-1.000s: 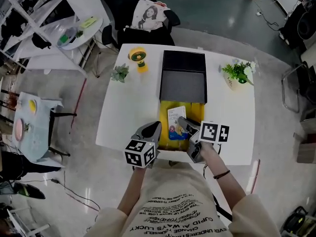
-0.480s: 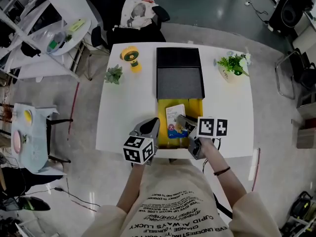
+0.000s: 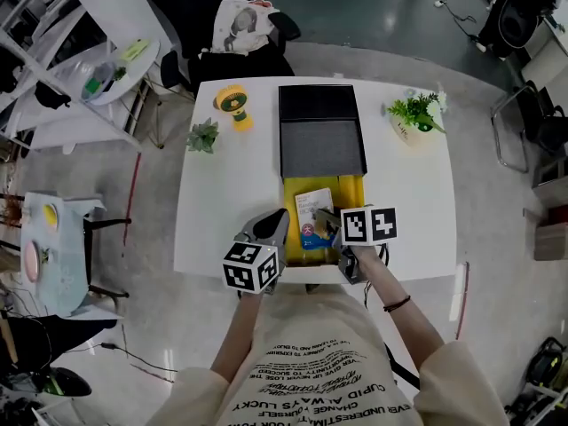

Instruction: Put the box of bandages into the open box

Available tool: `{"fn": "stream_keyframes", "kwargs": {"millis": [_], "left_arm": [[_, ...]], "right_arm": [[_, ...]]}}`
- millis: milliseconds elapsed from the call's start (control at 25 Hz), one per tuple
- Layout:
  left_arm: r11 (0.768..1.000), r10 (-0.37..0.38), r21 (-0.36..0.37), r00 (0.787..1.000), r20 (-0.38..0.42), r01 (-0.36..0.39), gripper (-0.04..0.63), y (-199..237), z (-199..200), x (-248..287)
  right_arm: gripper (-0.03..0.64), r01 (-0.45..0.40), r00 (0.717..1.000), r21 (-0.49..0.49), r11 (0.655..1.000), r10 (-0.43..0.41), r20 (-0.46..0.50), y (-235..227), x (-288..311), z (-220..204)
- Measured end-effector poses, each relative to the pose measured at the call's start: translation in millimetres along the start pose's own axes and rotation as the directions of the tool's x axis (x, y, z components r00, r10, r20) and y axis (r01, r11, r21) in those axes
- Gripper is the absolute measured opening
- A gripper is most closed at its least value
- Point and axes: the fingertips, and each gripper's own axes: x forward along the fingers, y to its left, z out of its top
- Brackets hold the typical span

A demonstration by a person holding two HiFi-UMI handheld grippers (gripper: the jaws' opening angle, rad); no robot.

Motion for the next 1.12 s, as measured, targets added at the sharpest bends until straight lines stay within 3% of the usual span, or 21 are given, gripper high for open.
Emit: {"fn": "stream_keyframes", "kwargs": {"millis": [160, 480, 960, 1120], "left_arm": [[1.000, 0.000, 0.000, 1.000, 0.001, 0.000, 0.023, -1, 1, 0], [1.000, -0.002, 0.004, 1.000, -0.002, 0.002, 0.023, -4, 0, 2], [1.000, 0.000, 0.027, 1.000, 0.009, 0.000, 0.023, -6, 4, 3], [0.997, -0.018, 0.077, 0.999, 0.033, 0.015, 0.023, -8, 13, -2]], "right_arm": [[0.187, 0.029, 0.999, -0.025, 0.999, -0.029, -0.016, -2, 2, 1], [0.222, 0.119, 0.992, -0.133, 0.984, -0.122, -0.017, -9, 7, 1], [0.224, 0.158, 0.987, -0.209, 0.965, -0.150, 0.053, -6, 2, 6], [0.176, 0.160, 0.985, -0.251, 0.955, -0.140, 0.096, -2, -5, 11]]}}
